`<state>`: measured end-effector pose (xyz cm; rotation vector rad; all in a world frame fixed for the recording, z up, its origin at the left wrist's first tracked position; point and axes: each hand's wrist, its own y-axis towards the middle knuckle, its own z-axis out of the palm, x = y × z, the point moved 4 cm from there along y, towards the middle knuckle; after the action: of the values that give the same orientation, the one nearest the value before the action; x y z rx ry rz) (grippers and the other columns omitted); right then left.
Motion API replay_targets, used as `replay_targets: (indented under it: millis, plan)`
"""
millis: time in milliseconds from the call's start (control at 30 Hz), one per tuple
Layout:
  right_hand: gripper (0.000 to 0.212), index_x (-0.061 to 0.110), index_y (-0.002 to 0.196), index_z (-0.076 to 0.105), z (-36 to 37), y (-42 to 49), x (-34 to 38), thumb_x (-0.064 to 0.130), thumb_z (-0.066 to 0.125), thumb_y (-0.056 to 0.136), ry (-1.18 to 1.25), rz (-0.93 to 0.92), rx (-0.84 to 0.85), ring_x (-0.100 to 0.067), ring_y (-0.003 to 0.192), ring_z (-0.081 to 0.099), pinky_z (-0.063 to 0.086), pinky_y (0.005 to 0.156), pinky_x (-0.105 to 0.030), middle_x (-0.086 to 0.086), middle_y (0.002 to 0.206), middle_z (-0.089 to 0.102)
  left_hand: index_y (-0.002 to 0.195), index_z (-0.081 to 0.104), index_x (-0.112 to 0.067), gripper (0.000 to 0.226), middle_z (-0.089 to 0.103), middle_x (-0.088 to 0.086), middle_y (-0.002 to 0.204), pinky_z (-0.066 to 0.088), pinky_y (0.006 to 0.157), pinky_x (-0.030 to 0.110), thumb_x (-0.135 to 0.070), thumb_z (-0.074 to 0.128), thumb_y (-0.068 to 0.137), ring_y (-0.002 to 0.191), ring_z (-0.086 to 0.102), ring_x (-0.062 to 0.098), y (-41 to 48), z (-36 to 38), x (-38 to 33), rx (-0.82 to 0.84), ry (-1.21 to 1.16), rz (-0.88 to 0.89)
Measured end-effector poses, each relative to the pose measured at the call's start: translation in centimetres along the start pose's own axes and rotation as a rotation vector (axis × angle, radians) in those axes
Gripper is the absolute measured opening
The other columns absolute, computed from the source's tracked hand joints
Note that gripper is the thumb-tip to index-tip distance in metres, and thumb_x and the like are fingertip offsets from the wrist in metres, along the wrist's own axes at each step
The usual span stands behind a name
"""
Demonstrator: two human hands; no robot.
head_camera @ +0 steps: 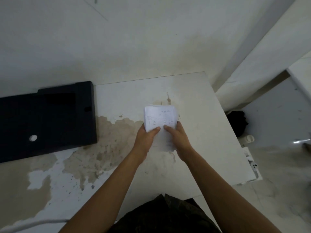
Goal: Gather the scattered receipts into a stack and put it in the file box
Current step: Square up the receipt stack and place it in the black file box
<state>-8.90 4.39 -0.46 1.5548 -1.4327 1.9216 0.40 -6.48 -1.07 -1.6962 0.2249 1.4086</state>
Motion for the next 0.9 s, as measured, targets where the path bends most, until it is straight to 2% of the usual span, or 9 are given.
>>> replay_targets:
  millis: [133,233,300,367,500,567,667,800,900]
  plan:
    - [0.032,0.017,0.124,0.054,0.1,-0.7,-0.6,0.024,0.06,0.093,0.163,0.109,0.023,-0.026,0.105,0.065,0.06,0.081,-0.043,-0.006,0.12,0.065,0.122,0.057,-0.022,0.034,0.067,0.003,0.116,0.056,0.088,0.049,-0.028,0.063,0.089,0.1,0.065,0.025,-0.7,-0.6,-0.8,-0.047,0.053,-0.024]
    - [0.033,0.015,0.128,0.052,0.1,-1.2,-0.8,0.016,0.057,0.095,0.024,0.019,0.075,-0.027,0.114,0.062,0.055,0.096,-0.048,-0.006,0.125,0.063,0.12,0.058,-0.02,0.029,0.066,0.003,0.114,0.055,0.079,0.036,-0.02,0.06,0.091,0.099,0.064,0.023,-1.1,-1.6,-1.2,-0.066,0.13,0.046]
    - [0.03,0.019,0.126,0.052,0.3,-1.8,-0.8,0.021,0.055,0.097,-0.109,-0.043,0.064,-0.023,0.113,0.061,0.054,0.096,-0.045,-0.003,0.123,0.064,0.116,0.06,-0.023,0.026,0.067,0.002,0.111,0.053,0.073,0.032,-0.016,0.06,0.091,0.097,0.064,0.021,-1.4,-2.1,-1.0,-0.064,0.155,0.075]
    - [0.022,0.021,0.118,0.055,0.3,-2.2,-0.6,0.031,0.05,0.099,-0.139,-0.096,0.028,-0.02,0.106,0.063,0.056,0.088,-0.039,0.0,0.114,0.065,0.113,0.061,-0.026,0.024,0.068,0.0,0.109,0.052,0.07,0.032,-0.016,0.06,0.091,0.095,0.064,0.019,-1.6,-2.5,-0.7,-0.047,0.155,0.085]
    - [0.026,0.024,0.107,0.059,0.1,-2.7,0.9,0.044,0.046,0.099,-0.109,-0.213,-0.094,-0.011,0.088,0.066,0.05,0.066,-0.024,0.005,0.099,0.068,0.107,0.067,-0.031,0.021,0.073,-0.005,0.104,0.054,0.068,0.033,-0.019,0.061,0.09,0.093,0.067,0.021,-1.7,-3.2,-0.3,0.027,0.033,0.039]
    - [0.016,0.025,0.097,0.058,-0.4,-2.6,2.0,0.04,0.054,0.096,-0.122,-0.278,-0.189,-0.012,0.086,0.066,0.053,0.067,-0.03,0.004,0.095,0.068,0.104,0.069,-0.033,0.021,0.075,-0.008,0.1,0.057,0.066,0.033,-0.022,0.063,0.087,0.091,0.07,0.021,-1.8,-3.4,-0.3,0.069,-0.017,0.015]
    - [0.014,0.023,0.082,0.057,-0.7,-2.4,3.9,0.028,0.059,0.095,-0.211,-0.384,-0.212,-0.004,0.081,0.06,0.057,0.069,-0.036,0.011,0.085,0.064,0.107,0.071,-0.026,0.025,0.074,0.004,0.107,0.059,0.071,0.041,-0.026,0.067,0.082,0.095,0.07,0.031,-1.7,-3.4,0.1,0.131,-0.171,-0.046]
    - [0.019,0.026,0.078,0.051,-0.1,-2.8,6.7,0.026,0.056,0.097,-0.363,-0.556,-0.205,0.0,0.067,0.056,0.043,0.055,-0.011,0.015,0.077,0.06,0.115,0.068,-0.024,0.036,0.071,0.012,0.114,0.057,0.077,0.047,-0.036,0.072,0.081,0.1,0.069,0.034,-1.9,-2.9,0.3,0.25,-0.365,-0.133]
    - [0.015,0.026,0.085,0.049,0.3,-3.3,8.9,0.024,0.054,0.099,-0.499,-0.703,-0.262,0.003,0.086,0.057,0.042,0.063,-0.005,0.011,0.084,0.059,0.122,0.063,-0.027,0.043,0.07,0.01,0.117,0.057,0.082,0.05,-0.037,0.072,0.081,0.104,0.068,0.033,-1.9,-2.8,0.2,0.236,-0.403,-0.109]
